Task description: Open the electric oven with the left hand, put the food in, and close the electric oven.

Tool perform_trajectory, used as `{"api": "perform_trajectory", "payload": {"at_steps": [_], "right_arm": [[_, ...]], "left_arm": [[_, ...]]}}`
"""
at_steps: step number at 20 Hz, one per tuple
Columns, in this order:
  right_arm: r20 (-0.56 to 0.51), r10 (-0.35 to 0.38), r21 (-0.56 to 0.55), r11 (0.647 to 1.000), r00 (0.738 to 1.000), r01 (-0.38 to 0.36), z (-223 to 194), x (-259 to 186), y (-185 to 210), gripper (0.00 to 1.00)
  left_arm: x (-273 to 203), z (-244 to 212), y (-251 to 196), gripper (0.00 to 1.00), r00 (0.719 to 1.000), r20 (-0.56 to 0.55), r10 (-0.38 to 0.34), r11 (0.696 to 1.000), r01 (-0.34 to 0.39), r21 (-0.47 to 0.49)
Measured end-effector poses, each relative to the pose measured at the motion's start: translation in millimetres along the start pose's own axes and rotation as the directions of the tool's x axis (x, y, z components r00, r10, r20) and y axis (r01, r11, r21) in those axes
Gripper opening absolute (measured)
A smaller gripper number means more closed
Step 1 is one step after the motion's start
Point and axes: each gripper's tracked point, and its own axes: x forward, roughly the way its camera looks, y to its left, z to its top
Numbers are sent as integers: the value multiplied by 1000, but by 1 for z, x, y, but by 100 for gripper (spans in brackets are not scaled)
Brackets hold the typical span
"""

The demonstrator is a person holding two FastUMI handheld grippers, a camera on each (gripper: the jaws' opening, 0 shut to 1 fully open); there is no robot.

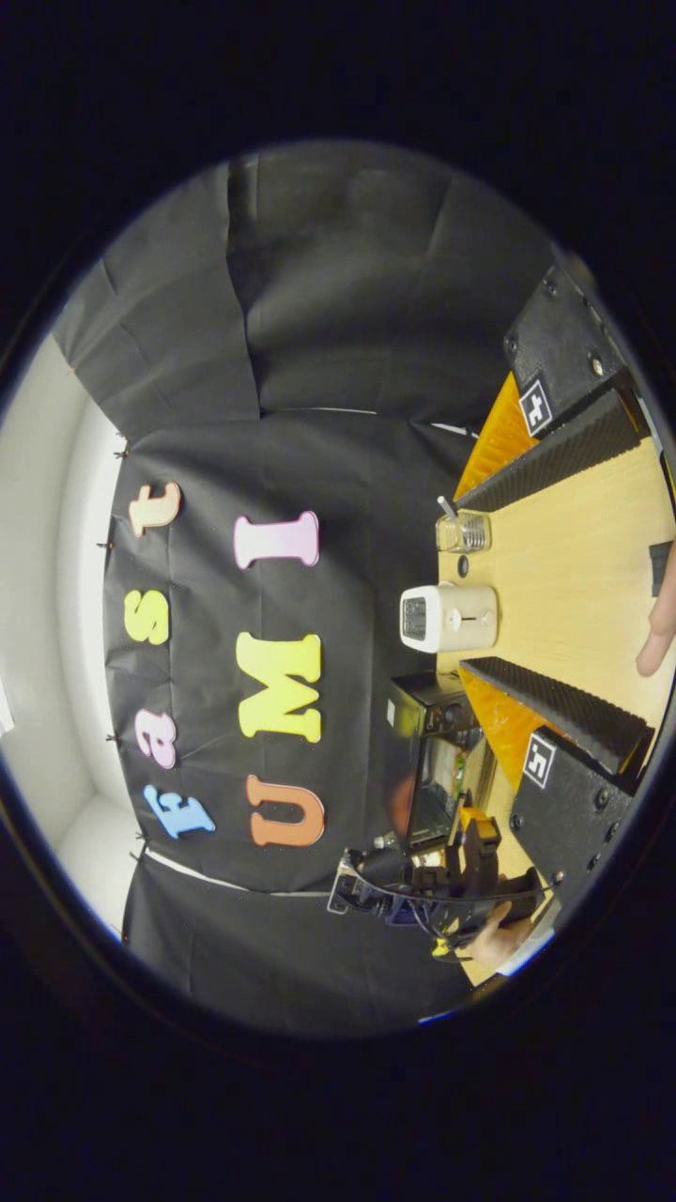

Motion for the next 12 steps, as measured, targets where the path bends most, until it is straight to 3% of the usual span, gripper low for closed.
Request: {"api": "perform_trajectory", "payload": {"at_steps": [6, 8, 12], "right_arm": [[22, 7, -1, 1000, 1000, -7, 7, -4, 8, 99], [35, 11, 7, 1000, 999, -12, 9, -6, 10, 99], [61, 2, 17, 1000, 998, -3, 12, -7, 8, 99]], "left_arm": [[29, 35, 7, 100, 996, 84, 32, 999, -33, 8], [43, 37, 8, 95, 997, 71, 20, 1000, -20, 3], [41, 50, 27, 95, 996, 85, 40, 998, -36, -50]]}}
